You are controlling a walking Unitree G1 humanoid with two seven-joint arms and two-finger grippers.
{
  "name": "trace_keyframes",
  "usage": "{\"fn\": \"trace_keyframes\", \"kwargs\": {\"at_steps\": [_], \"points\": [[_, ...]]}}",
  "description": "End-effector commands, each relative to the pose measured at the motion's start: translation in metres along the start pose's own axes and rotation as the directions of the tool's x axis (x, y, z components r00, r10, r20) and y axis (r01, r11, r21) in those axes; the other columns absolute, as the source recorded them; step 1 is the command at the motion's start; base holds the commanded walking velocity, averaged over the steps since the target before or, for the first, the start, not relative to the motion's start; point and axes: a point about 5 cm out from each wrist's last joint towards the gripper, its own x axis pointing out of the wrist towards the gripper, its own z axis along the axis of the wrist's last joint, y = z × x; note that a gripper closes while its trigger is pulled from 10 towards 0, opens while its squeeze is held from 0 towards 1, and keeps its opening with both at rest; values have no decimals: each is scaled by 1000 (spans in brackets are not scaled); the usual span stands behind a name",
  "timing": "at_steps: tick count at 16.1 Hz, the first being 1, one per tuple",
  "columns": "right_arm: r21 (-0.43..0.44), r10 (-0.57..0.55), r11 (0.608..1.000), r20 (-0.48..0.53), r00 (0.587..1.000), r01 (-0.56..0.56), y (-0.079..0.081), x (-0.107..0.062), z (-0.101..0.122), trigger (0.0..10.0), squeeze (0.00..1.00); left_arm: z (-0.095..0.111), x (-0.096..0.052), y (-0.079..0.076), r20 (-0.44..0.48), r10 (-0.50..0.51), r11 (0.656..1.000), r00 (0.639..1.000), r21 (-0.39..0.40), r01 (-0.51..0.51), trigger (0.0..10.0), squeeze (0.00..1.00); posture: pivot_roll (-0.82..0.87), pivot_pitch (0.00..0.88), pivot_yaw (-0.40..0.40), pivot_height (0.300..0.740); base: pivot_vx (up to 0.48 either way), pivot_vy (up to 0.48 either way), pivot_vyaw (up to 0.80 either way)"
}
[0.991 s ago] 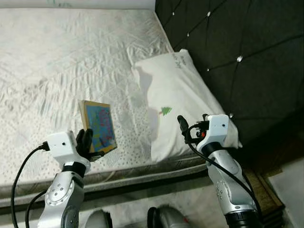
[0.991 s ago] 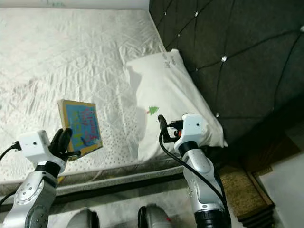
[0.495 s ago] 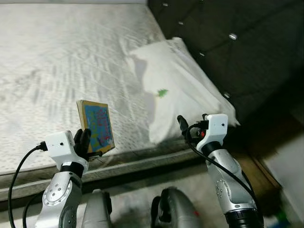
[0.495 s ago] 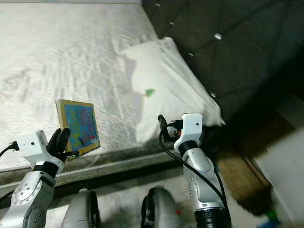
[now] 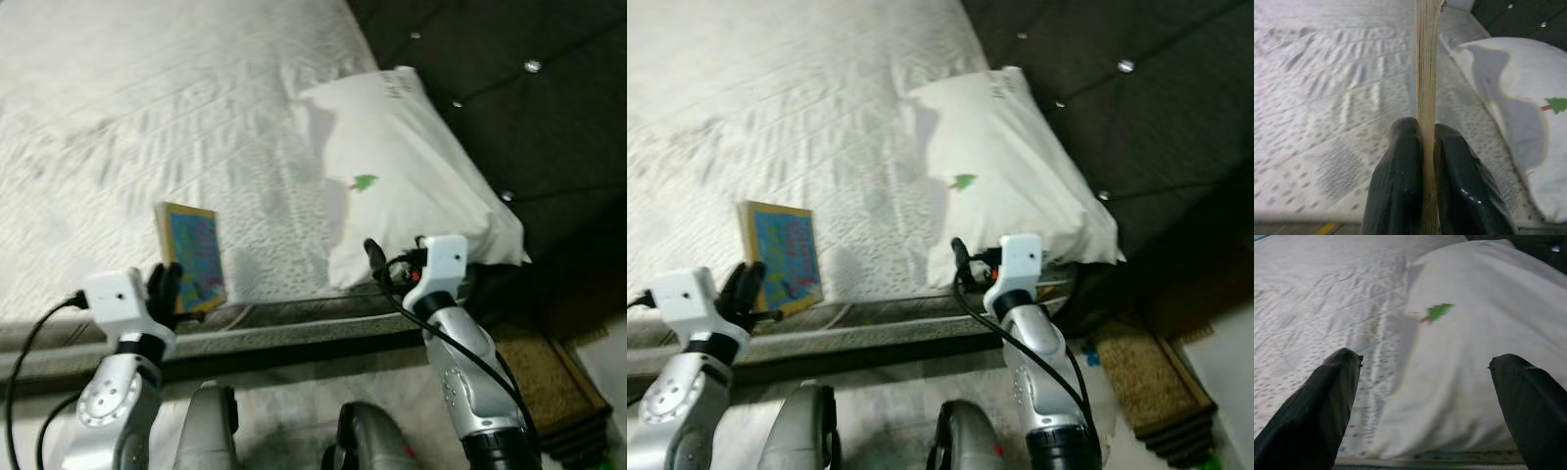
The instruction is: Clean up the room
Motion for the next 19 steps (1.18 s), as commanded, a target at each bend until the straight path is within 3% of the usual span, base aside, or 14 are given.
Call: {"fn": "trace_keyframes", "kwargs": {"at_steps": [1,15,19], "points": [[-7,-42,999,-14,999,42,-11,-5,-4,10000,0,5,1,-11,34,-46,999,998,-16,46,10000,0,-17,232,-99,639,307,0,0],[-9,-40,999,-2,999,40,-12,-2,-4,10000,0,4,5,-13,34,-47,998,998,-28,48,10000,0,-18,227,-98,639,301,0,0],[-6,-27,1000,4,1000,27,-10,-1,-4,10000,0,3,6,-12,35,-29,999,999,-19,29,10000,0,-19,224,-98,629,0,0,0]]}}
